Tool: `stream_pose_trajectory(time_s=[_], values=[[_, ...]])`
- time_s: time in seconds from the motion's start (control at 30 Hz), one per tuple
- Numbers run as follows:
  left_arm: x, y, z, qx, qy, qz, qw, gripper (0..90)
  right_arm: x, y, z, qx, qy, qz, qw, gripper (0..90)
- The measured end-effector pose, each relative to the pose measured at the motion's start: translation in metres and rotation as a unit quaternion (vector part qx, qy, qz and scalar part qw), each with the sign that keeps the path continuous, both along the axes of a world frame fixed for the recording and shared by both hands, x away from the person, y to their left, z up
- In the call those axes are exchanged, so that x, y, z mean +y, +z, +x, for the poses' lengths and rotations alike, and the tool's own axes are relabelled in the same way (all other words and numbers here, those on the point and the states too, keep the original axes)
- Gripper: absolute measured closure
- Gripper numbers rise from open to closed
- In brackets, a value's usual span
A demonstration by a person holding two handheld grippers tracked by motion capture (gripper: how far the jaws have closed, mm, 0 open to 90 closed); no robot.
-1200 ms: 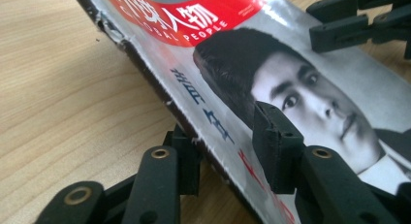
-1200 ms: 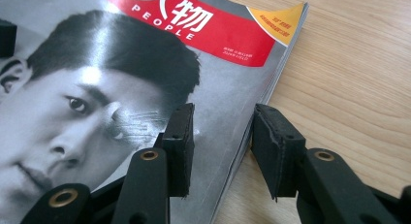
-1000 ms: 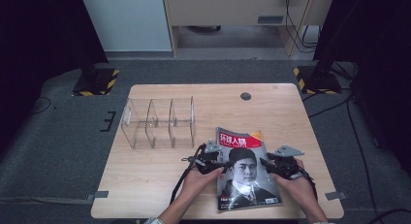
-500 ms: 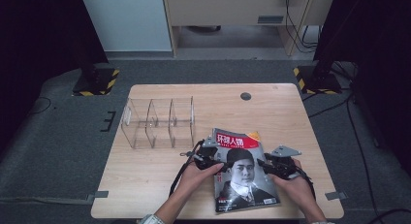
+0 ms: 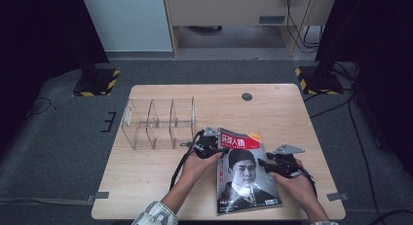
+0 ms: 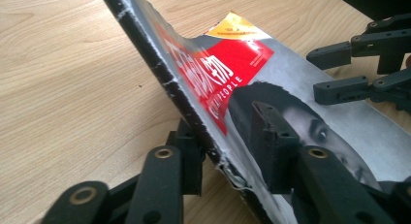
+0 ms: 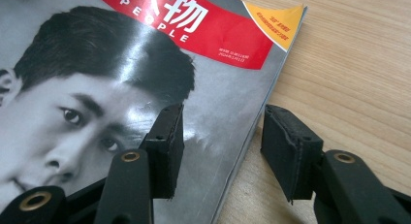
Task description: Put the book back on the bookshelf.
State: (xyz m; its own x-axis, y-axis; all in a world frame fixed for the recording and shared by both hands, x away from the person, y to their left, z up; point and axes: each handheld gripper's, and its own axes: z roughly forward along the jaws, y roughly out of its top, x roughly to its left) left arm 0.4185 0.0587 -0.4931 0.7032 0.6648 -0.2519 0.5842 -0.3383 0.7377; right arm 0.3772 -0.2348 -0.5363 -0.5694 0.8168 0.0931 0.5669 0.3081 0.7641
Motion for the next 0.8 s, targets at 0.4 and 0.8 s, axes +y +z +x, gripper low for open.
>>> stream_pose_trajectory(time_s=[0.4,0.8], values=[[-0.014,0.013,0.011,0.004,-0.001,0.016,0.9999,66.1,0.003,0.000,0.000,-0.003,-0.001,-0.002,1.0000,51.1],[-0.032,0.021,0.022,0.022,-0.025,0.029,0.9990,57.5,0.004,0.000,-0.001,0.000,-0.008,0.000,1.0000,50.8]])
